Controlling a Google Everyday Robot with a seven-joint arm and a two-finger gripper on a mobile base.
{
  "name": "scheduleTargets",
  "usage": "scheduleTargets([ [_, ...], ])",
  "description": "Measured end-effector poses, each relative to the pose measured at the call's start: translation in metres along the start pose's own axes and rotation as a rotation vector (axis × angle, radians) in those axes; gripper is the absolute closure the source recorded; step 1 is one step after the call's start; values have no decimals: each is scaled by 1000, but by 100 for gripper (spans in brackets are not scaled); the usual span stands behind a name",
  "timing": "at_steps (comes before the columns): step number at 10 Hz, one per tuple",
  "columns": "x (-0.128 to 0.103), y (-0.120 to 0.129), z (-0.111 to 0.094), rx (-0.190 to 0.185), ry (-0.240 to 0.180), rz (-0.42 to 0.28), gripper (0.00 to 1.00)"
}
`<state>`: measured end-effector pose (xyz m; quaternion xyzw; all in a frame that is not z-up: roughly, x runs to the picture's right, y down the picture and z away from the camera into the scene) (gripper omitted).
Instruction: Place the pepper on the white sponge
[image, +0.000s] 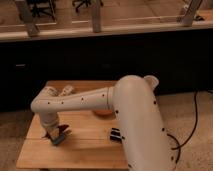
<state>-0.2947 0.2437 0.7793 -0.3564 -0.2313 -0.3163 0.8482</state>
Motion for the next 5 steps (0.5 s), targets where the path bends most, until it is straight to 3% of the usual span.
scheduleTargets([
  [4,-2,-1,3,-12,-13,-11,26],
  [5,-2,-2,3,-13,-14,-13,21],
])
